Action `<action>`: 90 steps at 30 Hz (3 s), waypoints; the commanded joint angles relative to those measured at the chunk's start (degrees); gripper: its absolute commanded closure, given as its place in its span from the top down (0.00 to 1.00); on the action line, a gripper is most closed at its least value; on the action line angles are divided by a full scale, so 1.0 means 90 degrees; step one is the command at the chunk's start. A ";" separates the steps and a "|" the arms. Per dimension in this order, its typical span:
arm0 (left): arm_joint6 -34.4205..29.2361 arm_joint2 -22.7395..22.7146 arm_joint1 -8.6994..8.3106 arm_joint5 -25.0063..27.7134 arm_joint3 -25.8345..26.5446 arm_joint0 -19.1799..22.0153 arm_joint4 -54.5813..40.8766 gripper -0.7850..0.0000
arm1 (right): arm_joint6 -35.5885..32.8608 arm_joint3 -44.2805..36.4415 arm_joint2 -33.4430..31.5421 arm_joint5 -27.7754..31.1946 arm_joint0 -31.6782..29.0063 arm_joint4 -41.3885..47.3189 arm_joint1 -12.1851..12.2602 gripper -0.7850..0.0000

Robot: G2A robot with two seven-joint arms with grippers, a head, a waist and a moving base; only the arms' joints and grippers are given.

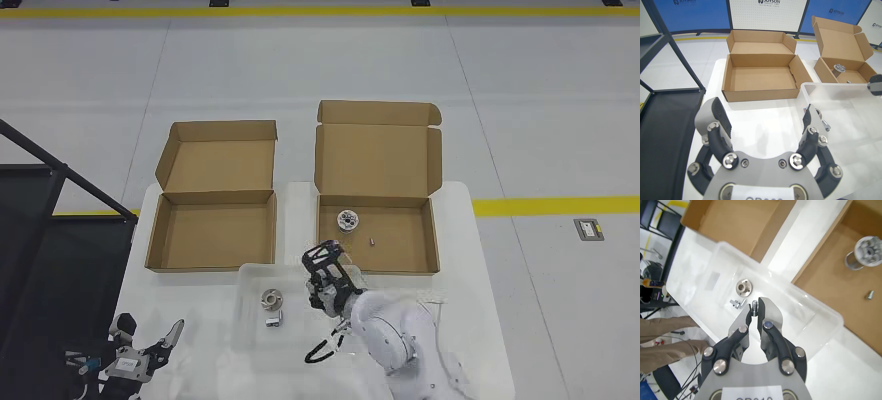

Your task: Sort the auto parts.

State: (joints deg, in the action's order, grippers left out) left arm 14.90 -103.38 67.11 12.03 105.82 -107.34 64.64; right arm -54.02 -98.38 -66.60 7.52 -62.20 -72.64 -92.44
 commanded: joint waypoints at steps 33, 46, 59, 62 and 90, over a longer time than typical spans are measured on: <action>0.0000 0.0000 0.0000 0.0000 0.0000 0.0000 0.0000 1.00 | 0.0432 0.5411 -0.1382 -0.0852 0.3330 -0.0622 0.0250 0.00; 0.0000 0.0000 0.0000 0.0000 0.0000 0.0000 0.0000 1.00 | 0.0407 0.6575 -0.1143 -0.0660 0.3990 -0.0472 0.0229 0.00; 0.0000 0.0000 0.0000 0.0000 0.0000 0.0000 0.0000 1.00 | 0.0499 0.7148 -0.0885 -0.0822 0.4283 -0.0358 0.0167 0.00; 0.0000 0.0000 0.0000 0.0000 0.0000 0.0000 0.0000 1.00 | 0.0559 0.7235 -0.0856 -0.0841 0.4319 -0.0313 0.0161 0.05; 0.0000 0.0000 0.0000 0.0000 0.0000 0.0000 0.0000 1.00 | 0.0624 0.6889 -0.0814 -0.0971 0.4155 -0.0166 0.0283 0.25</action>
State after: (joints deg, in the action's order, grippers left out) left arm 14.90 -103.38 67.11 12.03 105.82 -107.34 64.64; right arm -48.37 -36.00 -73.92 -1.24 -24.67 -74.14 -89.95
